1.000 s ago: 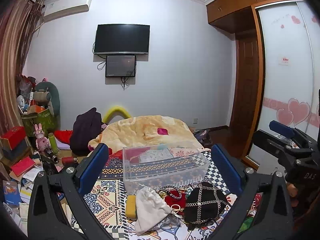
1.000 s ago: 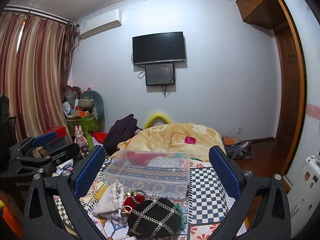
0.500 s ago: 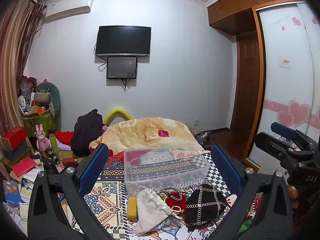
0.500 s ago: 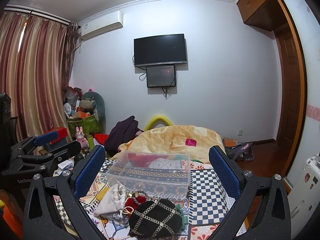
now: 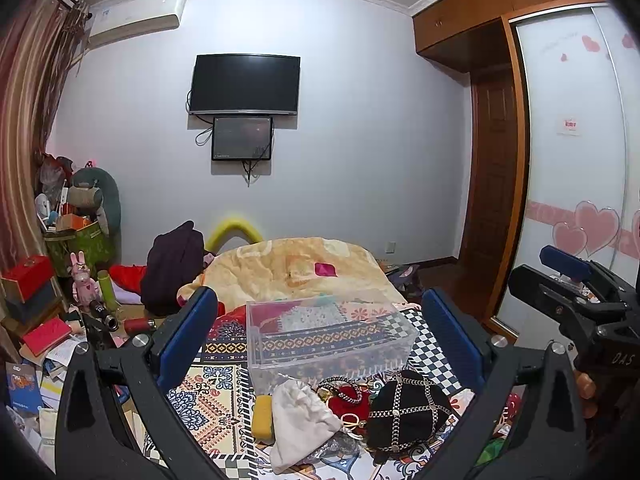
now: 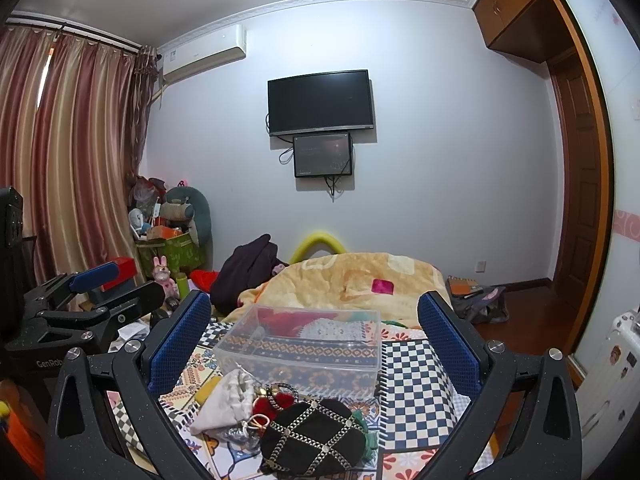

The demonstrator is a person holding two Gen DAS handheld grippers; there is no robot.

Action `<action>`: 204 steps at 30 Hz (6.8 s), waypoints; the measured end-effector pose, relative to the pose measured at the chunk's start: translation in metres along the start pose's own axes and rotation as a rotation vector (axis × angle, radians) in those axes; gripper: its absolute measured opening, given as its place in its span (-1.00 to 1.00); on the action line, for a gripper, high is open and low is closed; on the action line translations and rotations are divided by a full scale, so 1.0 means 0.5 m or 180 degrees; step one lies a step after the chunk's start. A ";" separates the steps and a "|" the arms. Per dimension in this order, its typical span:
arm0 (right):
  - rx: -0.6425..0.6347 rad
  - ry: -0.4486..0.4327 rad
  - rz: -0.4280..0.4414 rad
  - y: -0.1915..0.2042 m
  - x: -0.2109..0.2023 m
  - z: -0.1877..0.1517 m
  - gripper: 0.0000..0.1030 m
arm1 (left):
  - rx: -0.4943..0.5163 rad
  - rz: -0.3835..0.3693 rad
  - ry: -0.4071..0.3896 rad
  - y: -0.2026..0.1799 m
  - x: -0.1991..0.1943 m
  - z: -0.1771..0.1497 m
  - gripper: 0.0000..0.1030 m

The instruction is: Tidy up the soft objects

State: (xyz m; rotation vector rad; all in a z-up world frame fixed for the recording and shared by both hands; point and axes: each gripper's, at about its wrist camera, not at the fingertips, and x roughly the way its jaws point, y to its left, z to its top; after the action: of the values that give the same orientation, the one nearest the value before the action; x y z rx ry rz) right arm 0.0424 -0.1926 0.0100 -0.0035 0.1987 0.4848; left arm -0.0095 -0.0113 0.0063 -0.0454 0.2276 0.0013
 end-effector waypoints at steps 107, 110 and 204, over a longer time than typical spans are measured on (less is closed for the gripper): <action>0.0309 0.1242 0.0330 -0.074 0.159 -0.165 -0.71 | -0.0331 -0.0330 0.1680 0.096 0.242 -0.215 -0.45; 0.0324 0.1200 0.0310 -0.074 0.154 -0.157 -0.71 | -0.0366 -0.0407 0.1703 0.082 0.257 -0.209 0.08; -0.0051 0.1301 0.0064 -0.081 0.280 -0.133 0.71 | 0.0003 0.0023 0.1313 0.130 0.303 -0.120 0.33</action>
State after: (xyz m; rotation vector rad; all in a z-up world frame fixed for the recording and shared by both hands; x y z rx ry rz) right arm 0.1699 -0.1672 -0.0836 -0.1171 0.5960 0.5022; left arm 0.1242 0.0505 -0.0891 -0.0435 0.6401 -0.0010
